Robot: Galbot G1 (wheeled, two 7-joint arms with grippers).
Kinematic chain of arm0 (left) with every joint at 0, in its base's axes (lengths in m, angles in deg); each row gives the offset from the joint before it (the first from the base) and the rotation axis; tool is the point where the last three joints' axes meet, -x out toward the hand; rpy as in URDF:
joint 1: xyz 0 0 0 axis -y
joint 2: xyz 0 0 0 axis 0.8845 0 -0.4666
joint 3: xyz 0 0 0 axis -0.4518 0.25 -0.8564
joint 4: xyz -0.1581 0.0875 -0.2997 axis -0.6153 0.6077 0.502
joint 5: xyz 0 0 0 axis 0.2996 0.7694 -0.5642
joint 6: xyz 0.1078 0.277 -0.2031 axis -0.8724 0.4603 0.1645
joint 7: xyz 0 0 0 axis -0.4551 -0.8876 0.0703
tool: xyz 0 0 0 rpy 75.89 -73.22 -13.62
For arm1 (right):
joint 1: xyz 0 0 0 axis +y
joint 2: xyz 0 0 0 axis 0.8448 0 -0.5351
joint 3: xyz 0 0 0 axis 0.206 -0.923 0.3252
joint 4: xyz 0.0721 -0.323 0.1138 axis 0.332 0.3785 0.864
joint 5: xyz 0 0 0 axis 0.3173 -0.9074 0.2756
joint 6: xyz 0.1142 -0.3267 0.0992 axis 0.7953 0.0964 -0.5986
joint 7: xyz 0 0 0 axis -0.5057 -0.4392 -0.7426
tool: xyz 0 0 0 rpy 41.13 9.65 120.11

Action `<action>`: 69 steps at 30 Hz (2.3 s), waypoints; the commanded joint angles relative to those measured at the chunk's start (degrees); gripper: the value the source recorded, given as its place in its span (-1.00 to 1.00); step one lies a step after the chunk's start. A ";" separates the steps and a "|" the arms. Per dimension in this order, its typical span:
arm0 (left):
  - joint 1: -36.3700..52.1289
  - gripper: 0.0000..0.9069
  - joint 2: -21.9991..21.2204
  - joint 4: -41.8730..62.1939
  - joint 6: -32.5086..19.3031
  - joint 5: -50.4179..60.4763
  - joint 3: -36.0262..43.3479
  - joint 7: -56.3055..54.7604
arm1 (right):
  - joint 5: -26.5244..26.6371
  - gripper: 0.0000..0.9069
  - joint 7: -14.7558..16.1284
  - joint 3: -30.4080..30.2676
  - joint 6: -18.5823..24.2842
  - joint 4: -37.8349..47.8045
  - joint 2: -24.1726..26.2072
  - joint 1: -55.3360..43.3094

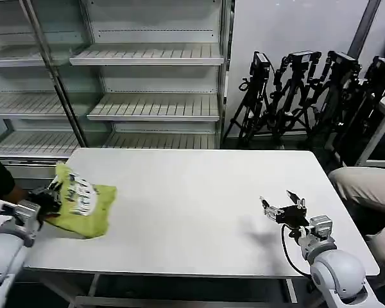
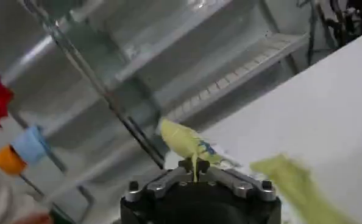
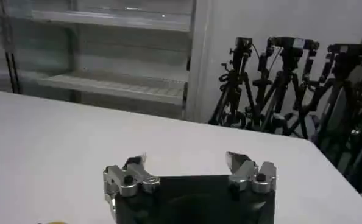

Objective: Fold and organize the clothes.

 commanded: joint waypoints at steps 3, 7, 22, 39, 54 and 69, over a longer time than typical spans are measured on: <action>-4.58 -0.96 -16.09 -16.20 -0.14 9.93 32.06 -8.27 | 0.00 1.00 -0.32 0.55 -0.46 -0.59 0.16 0.60; -0.78 -0.96 -27.51 -12.32 -0.21 8.90 44.40 -14.27 | -0.12 1.00 -0.47 0.51 -0.78 -0.98 0.23 0.56; 12.99 1.00 -38.39 2.24 0.00 -3.98 47.07 -29.14 | 2.00 1.00 2.69 3.31 1.58 -0.58 1.54 -3.52; 17.02 1.00 -37.47 0.95 -3.34 7.78 31.52 -17.01 | 0.27 1.00 1.69 0.85 1.52 2.47 -0.20 -8.43; 9.60 1.00 -14.93 13.54 -24.10 5.52 0.69 4.69 | -8.03 1.00 0.88 -3.97 3.84 3.91 -4.04 -9.07; 10.30 1.00 -17.83 11.90 -25.82 5.85 5.55 6.35 | -13.18 1.00 -1.01 -8.00 10.56 5.52 -5.84 -8.45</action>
